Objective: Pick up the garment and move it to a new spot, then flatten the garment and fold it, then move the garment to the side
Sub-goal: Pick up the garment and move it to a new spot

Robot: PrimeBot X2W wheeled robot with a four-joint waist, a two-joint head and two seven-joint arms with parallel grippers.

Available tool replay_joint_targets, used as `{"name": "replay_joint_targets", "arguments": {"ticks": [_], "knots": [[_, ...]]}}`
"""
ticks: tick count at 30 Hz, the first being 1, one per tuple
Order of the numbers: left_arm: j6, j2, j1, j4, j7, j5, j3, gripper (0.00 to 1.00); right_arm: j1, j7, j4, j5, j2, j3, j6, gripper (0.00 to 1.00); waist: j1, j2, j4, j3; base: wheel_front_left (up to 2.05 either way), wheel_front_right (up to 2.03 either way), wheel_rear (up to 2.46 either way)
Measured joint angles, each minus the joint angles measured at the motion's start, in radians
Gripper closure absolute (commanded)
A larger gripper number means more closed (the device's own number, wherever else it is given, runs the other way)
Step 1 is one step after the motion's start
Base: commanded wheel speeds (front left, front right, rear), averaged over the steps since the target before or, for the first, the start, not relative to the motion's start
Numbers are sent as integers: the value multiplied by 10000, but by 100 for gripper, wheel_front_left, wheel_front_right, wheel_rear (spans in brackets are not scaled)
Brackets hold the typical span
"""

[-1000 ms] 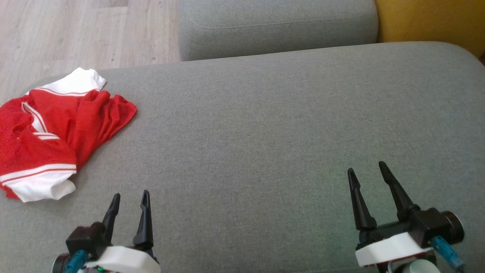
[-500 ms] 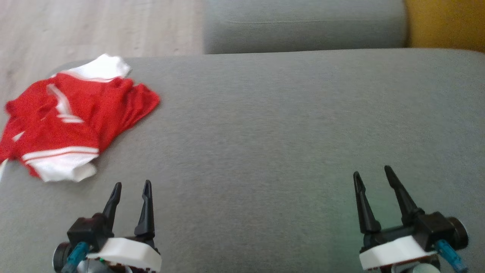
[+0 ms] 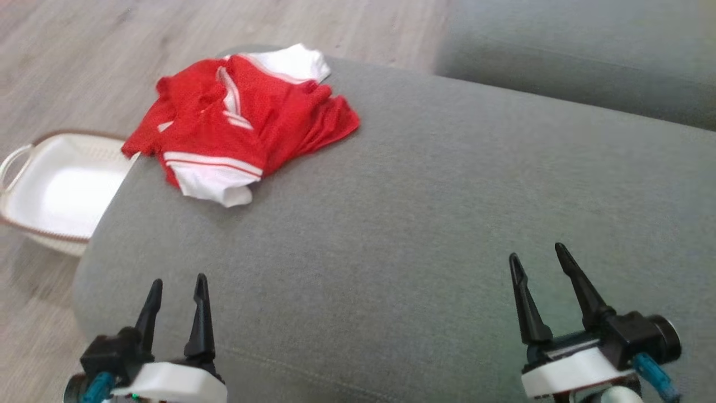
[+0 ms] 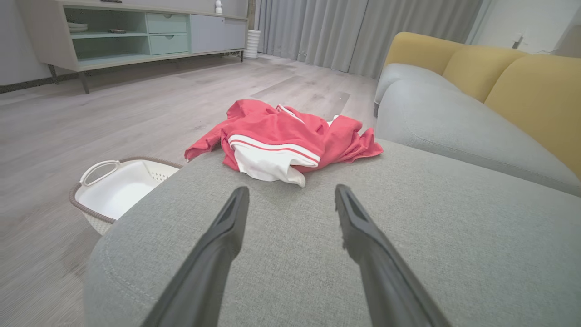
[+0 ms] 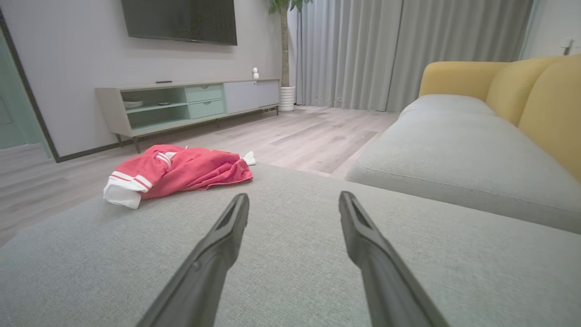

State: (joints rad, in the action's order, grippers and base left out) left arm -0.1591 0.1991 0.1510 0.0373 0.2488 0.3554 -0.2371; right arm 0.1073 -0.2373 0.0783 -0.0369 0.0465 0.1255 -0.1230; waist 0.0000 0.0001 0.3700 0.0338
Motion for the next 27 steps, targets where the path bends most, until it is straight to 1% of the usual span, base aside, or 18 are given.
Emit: {"name": "replay_joint_targets", "arguments": {"ticks": [3,5,7,9,13,17,18,20,22,27], "knots": [[33,-2,-260,-56,4,113,15,0,-189,111,-190,125,42,6,0,0,0,0,183,439,0,0,0],[163,0,-875,-56,-92,198,35,0,-450,255,-393,159,224,48,0,0,0,0,236,840,0,0,0],[339,13,-1831,-48,-554,462,169,0,-824,372,-610,209,483,88,0,0,0,0,221,1324,0,0,0],[384,111,-2979,-21,-1024,709,382,0,-1148,504,-798,209,731,65,0,0,0,0,157,1835,0,0,0],[777,711,-5246,523,-2251,988,637,0,-1519,717,-1106,209,1229,-15,0,0,1,0,-29,2807,0,0,0],[1214,894,-7369,1822,-3361,1406,721,0,-1965,940,-1480,209,1615,-46,0,0,1,-1,-310,3707,0,0,0],[1214,894,-7369,1822,-3361,1406,721,0,-1965,940,-1480,209,1615,-46,0,0,1,-1,-310,3707,0,0,0],[1440,965,-8338,2757,-3985,1528,539,0,-2197,1045,-1622,209,1751,-42,0,0,1,-1,-490,4094,0,0,0],[1661,917,-9157,3684,-4412,1733,525,0,-2371,1145,-1760,209,1894,-13,0,0,1,-1,-705,4438,0,0,0],[2138,853,-10844,5770,-5007,1843,270,0,-2506,1302,-2104,209,2029,33,0,0,1,-1,-1310,5145,0,0,0]]}}
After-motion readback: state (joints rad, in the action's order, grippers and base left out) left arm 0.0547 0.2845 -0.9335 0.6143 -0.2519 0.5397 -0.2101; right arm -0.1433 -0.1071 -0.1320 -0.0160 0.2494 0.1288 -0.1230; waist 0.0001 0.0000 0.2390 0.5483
